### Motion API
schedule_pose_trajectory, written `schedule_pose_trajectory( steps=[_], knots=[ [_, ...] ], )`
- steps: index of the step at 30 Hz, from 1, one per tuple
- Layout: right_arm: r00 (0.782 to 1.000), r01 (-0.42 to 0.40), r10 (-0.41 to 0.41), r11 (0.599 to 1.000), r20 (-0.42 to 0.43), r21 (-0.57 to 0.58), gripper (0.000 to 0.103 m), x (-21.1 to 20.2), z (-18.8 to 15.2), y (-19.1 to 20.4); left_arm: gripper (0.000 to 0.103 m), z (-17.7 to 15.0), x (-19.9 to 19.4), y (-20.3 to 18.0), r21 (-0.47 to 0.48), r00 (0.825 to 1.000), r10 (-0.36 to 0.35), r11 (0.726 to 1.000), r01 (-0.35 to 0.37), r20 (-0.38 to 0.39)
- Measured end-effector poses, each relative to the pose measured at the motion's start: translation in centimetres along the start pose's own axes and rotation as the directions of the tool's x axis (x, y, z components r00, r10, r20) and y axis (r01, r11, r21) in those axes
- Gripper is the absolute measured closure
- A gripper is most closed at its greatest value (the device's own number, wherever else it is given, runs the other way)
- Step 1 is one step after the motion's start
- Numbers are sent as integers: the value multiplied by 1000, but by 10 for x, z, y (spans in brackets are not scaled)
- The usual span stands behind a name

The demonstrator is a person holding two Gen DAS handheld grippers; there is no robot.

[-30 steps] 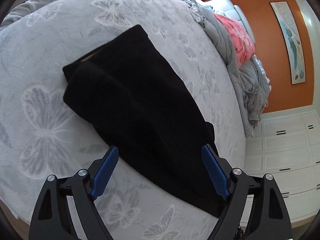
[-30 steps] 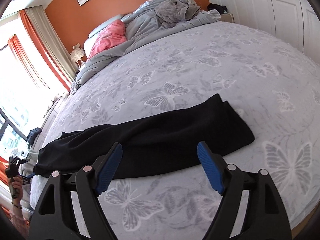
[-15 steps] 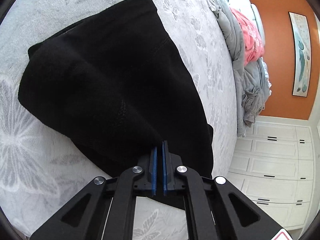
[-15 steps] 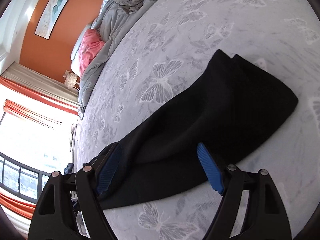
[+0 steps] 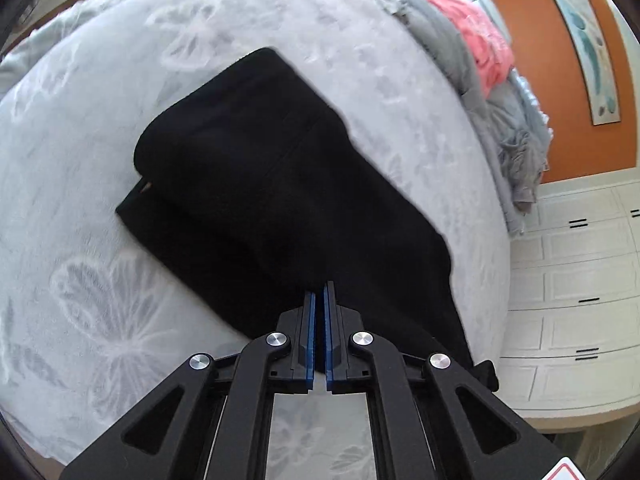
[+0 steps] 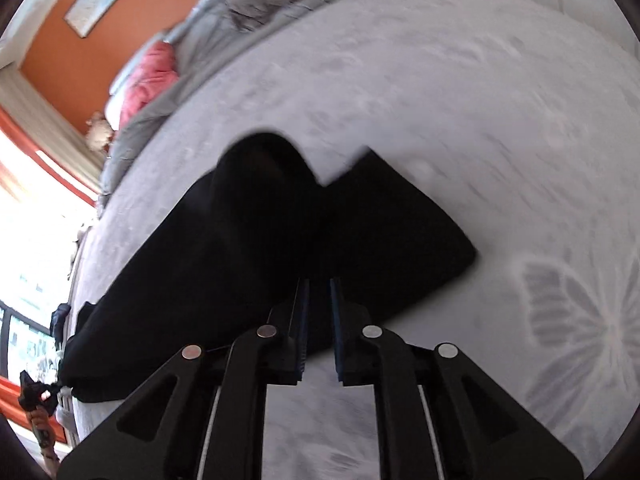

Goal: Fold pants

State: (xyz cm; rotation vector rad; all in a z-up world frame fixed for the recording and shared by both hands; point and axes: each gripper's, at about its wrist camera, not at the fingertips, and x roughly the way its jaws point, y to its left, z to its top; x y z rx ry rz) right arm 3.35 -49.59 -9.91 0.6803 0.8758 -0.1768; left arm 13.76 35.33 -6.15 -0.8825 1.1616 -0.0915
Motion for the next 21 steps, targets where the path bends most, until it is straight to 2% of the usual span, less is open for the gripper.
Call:
schedule_pose_trajectory(
  steps=[1,3,4,5,8,12,14,16,18,19,21],
  knots=[
    [999,-39,39,998,-3,50,91,-3,-6,-15,102,-4,5,10,-10,1000,7,1000,-7,2],
    [997,-77,76,992,11,104,69,-17,-11,-26,101,-11,10,18,-18,1000,-10,1000,10,8],
    [997,-78,76,993,29,91,43,-25,-10,-24,101,-13,11,19,-14,1000,-11,1000,12,12],
    [995,-78,74,995,64,55,29,-34,-9,-16,101,-16,10,19,-8,1000,-11,1000,11,15],
    [989,-103,103,995,110,-11,21,-45,7,5,101,-15,10,12,2,1000,3,1000,-3,27],
    [995,-89,87,995,46,42,20,-14,23,12,101,-17,10,-2,29,998,47,998,-48,39],
    [995,-51,49,999,83,12,20,-13,29,28,100,-18,11,1,20,998,51,998,-52,36],
    [986,-59,67,997,156,-52,20,-23,30,41,100,-17,12,3,7,998,60,998,-60,29],
    [986,-69,84,992,147,-108,20,-23,32,50,100,-18,11,7,0,998,62,998,-62,20],
    [990,-58,75,989,122,-139,32,-18,33,55,100,-17,11,8,-3,998,60,998,-60,19],
    [999,-21,27,974,27,-224,67,3,33,64,100,-14,14,9,-9,998,64,998,-64,17]
  ],
)
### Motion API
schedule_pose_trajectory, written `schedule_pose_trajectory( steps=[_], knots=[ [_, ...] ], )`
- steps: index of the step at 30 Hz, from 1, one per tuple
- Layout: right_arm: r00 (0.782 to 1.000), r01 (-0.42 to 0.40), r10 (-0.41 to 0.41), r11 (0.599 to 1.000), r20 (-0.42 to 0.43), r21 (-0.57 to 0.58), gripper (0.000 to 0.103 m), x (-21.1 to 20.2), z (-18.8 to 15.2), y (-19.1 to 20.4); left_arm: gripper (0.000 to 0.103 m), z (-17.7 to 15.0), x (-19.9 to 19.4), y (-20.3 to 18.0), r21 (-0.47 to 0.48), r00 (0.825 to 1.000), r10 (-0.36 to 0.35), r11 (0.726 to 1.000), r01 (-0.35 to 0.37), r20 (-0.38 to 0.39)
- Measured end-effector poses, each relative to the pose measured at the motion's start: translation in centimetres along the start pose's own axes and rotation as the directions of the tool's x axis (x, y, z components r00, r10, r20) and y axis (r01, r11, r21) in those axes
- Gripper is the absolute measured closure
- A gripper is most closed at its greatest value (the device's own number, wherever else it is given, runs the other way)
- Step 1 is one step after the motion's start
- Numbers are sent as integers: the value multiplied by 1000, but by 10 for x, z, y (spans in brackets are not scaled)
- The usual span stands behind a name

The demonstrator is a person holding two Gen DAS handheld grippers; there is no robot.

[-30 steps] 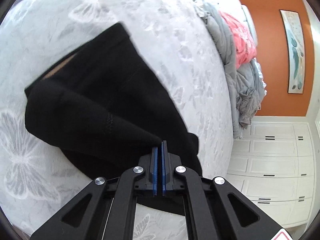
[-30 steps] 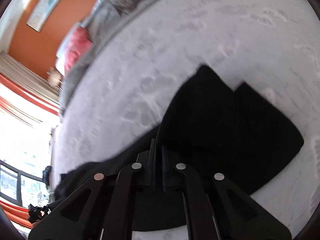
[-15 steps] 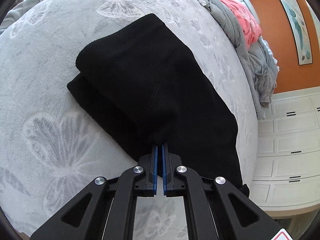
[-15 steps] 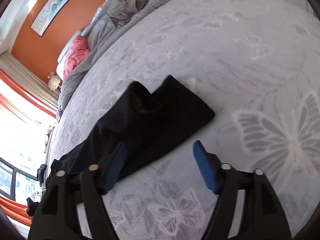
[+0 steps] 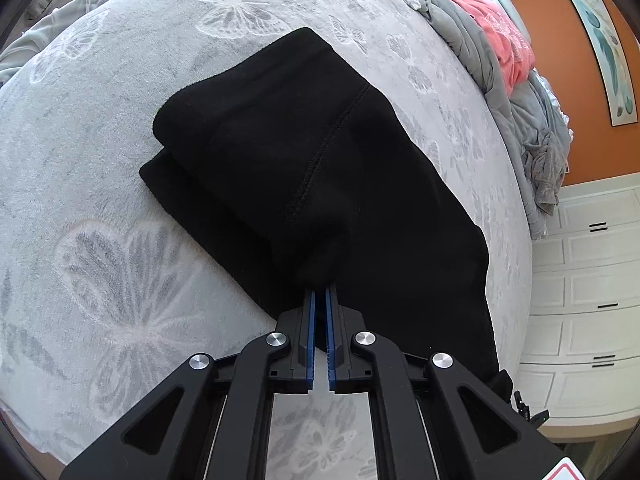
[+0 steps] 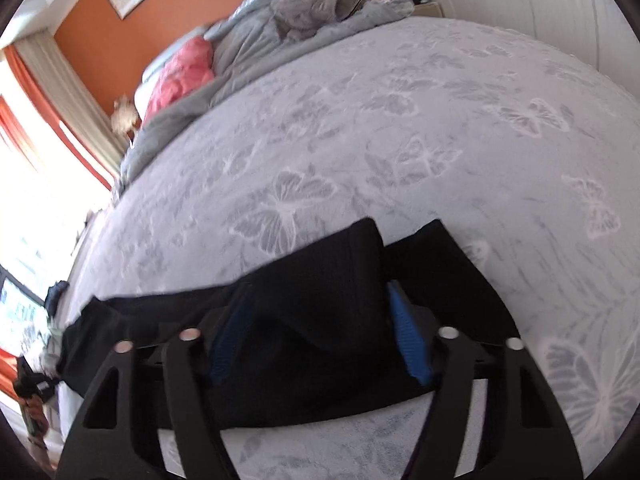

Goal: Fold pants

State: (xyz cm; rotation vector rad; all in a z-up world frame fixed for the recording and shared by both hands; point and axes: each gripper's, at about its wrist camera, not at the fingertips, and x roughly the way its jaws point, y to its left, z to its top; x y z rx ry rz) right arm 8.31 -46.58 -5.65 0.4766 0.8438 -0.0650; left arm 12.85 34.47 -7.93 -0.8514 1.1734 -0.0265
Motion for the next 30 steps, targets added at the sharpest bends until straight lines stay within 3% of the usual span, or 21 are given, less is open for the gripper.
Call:
schedule_pose_trajectory(
  steps=[1,2,4,6,8,10,12,13,14,15,19,21,22,23,25,27,30],
  knots=[
    [999,9,-10,1000,-31,-24,100,5,0,1,100,1,2,0,-6,1000,0,1000,0,-1],
    [1000,-5,5,1000,-23,-25,100,-2,3,-1,100,2,3,-1,-7,1000,3,1000,-3,-2],
    [996,-42,46,998,76,-44,100,-40,6,-1,100,3,3,0,-11,1000,-5,1000,5,0],
    [993,-9,19,996,113,-86,100,-69,4,-10,99,2,2,1,-4,1000,-1,1000,1,-5],
    [999,45,-45,997,-10,-65,96,-54,-9,-37,99,3,4,3,7,1000,9,1000,-9,-11],
    [990,91,-89,996,-111,15,95,-40,-28,-65,99,3,6,4,-2,1000,12,1000,-12,-12],
    [997,57,-52,996,-62,75,84,-53,-45,-73,99,1,8,4,-5,1000,16,1000,-16,-8],
    [999,36,-33,994,-30,107,49,-62,-53,-74,99,0,9,2,-8,1000,17,1000,-17,-4],
    [1000,18,-19,991,0,134,23,-69,-59,-74,99,-1,9,1,-8,1000,18,1000,-18,-4],
    [999,3,-8,989,32,150,22,-74,-68,-73,98,-2,9,0,-4,1000,25,1000,-25,-6],
    [999,-33,35,976,-2,214,23,-57,-84,-70,98,-3,8,-4,-13,1000,30,999,-30,-2],
    [999,-38,38,967,6,251,34,-42,-84,-74,98,-4,11,-3,-30,1000,17,999,-17,-8],
    [999,-55,52,958,15,281,54,-35,-82,-78,99,-3,12,0,-47,1000,3,999,-4,-15],
    [997,-72,70,947,16,312,102,-30,-81,-80,99,-3,13,2,-63,1000,-10,998,9,-19],
    [995,-98,101,926,10,364,99,-28,-77,-78,101,-2,8,4,-100,999,-32,994,32,0],
    [999,-48,41,964,35,261,99,-48,-64,-51,101,1,-7,-4,-100,997,-69,992,70,22],
    [993,-75,62,986,98,146,99,-76,-20,-9,101,18,-36,-35,-40,992,-107,993,110,69]
  ],
)
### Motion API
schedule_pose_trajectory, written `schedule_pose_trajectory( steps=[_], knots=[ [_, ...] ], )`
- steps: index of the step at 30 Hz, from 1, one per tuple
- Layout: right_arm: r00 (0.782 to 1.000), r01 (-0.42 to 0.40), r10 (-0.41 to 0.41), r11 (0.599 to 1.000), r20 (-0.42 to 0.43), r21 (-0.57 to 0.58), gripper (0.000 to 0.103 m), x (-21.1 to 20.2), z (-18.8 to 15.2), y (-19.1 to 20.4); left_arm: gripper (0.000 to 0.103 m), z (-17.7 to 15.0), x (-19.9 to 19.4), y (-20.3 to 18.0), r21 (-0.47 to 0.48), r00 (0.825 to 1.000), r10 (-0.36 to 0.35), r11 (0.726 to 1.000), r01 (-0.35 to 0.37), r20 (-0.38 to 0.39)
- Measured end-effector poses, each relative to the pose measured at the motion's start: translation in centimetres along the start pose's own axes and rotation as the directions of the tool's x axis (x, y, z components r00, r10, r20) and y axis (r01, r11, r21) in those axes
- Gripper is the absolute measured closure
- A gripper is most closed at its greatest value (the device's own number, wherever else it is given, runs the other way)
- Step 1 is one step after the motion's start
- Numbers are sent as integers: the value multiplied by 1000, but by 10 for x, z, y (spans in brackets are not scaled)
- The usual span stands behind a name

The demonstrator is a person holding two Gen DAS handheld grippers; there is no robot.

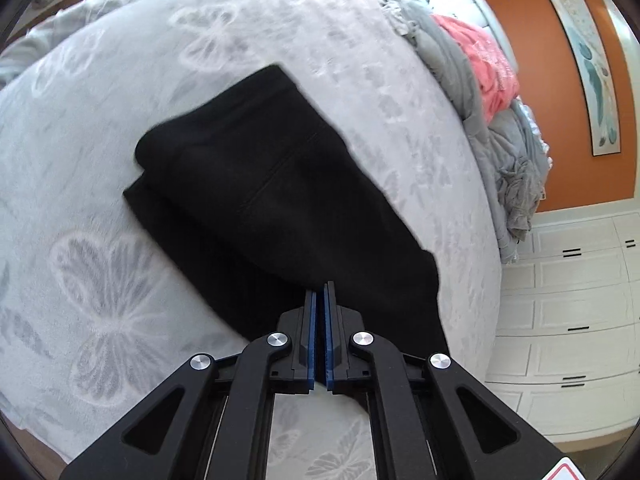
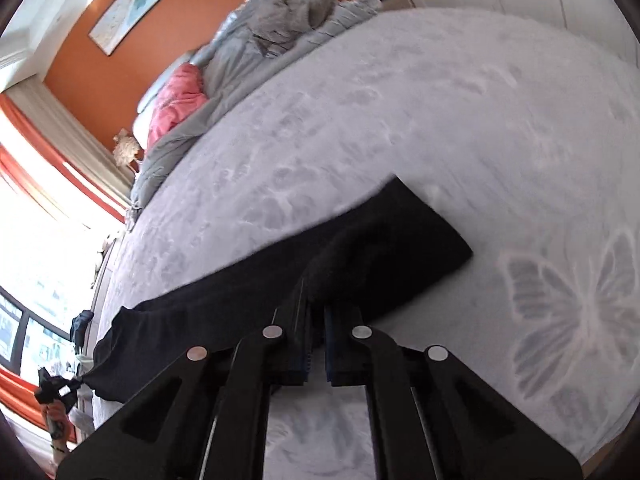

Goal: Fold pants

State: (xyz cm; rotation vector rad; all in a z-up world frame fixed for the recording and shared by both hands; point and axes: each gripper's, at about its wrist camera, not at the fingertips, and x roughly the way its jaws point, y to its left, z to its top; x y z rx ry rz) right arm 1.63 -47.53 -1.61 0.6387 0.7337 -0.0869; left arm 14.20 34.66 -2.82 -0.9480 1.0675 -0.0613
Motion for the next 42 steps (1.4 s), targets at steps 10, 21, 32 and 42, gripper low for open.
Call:
schedule_pose_trajectory(
  steps=[10,21,32,42],
  knots=[
    [949,-86,133,982,286,-170,100,-63,126,89,103,43,-64,-111,275,966,-121,960,55,227],
    [997,18,-5,987,-83,162,99,81,-21,-92,103,-23,10,60,110,1000,18,994,-21,24],
    [994,49,-38,993,-100,111,97,79,-15,-72,17,4,43,43,-108,999,-32,994,33,9],
    [999,-35,35,999,14,42,99,48,21,-42,98,36,-22,-57,230,979,-112,971,71,171]
  ],
)
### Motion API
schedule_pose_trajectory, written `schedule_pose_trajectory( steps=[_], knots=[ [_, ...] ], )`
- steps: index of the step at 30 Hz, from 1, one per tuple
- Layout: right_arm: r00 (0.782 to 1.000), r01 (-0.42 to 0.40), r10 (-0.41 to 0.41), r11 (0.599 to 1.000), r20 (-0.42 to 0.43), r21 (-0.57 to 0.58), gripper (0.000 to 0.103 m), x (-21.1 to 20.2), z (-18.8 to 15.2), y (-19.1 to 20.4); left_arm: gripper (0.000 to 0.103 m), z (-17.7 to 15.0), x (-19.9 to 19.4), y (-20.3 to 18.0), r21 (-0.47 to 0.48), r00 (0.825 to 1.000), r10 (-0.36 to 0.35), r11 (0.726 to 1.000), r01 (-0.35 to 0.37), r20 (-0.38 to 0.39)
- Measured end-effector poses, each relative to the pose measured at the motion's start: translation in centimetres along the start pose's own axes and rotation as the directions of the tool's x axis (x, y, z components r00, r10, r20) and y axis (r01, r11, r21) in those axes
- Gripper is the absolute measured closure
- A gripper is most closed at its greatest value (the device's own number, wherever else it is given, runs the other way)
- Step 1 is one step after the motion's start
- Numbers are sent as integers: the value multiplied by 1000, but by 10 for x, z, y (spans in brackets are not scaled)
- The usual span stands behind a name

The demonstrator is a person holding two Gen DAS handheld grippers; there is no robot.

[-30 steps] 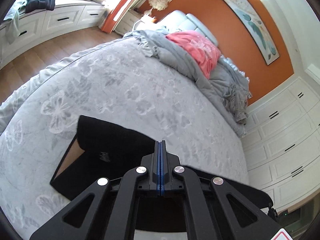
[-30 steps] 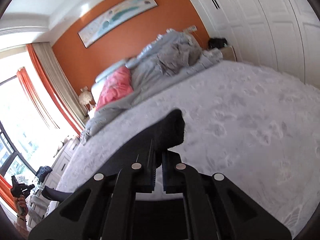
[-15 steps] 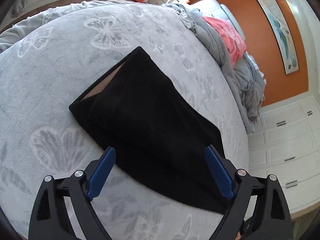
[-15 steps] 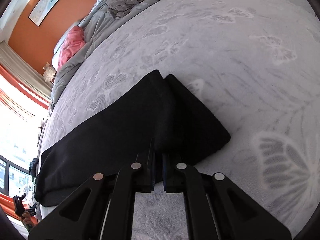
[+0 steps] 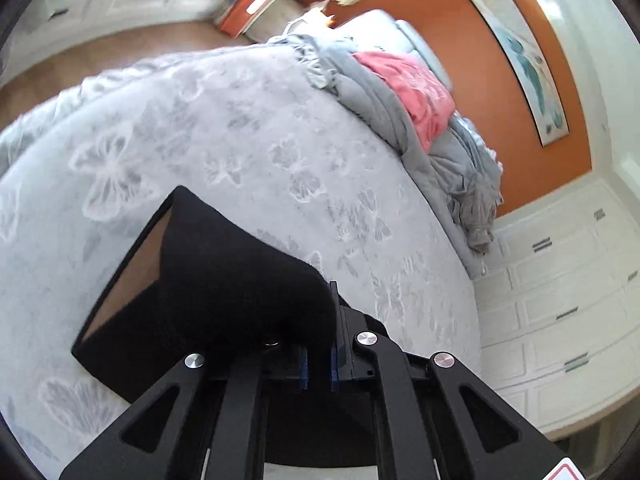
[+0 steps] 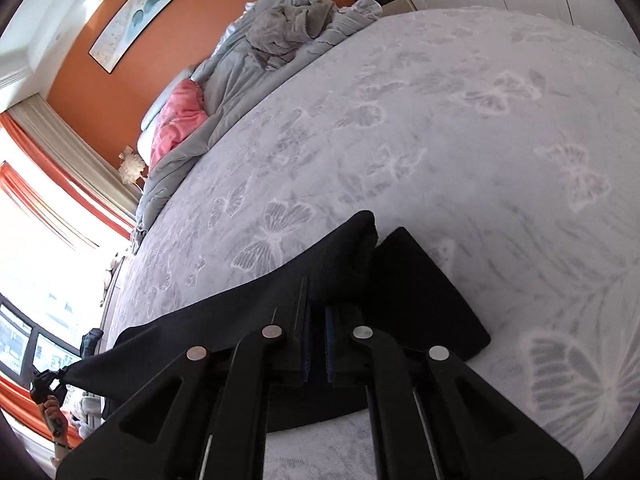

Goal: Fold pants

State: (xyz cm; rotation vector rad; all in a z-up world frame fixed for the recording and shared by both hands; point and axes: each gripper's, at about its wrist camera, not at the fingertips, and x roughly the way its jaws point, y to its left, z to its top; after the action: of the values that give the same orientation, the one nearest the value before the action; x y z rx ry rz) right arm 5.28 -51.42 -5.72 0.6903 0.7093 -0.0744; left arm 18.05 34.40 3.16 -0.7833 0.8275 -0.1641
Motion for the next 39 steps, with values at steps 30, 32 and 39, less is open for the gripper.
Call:
schedule_pose_trajectory(
  steps=[30,32,39],
  knots=[
    [980,123,-135,989,-149,-84,99,15,9,-21,90,-68,39,96,64,914,336,942,-330,-229],
    [957,151,-162,986,-240,-64,95,35,-21,-47,86,-86,30,104,42,945,288,958,-285,-154],
    [991,90,-90,996,-102,-6,44,-31,-61,-46,16,-119,-43,122,-184,990,140,973,-139,-10]
  ],
)
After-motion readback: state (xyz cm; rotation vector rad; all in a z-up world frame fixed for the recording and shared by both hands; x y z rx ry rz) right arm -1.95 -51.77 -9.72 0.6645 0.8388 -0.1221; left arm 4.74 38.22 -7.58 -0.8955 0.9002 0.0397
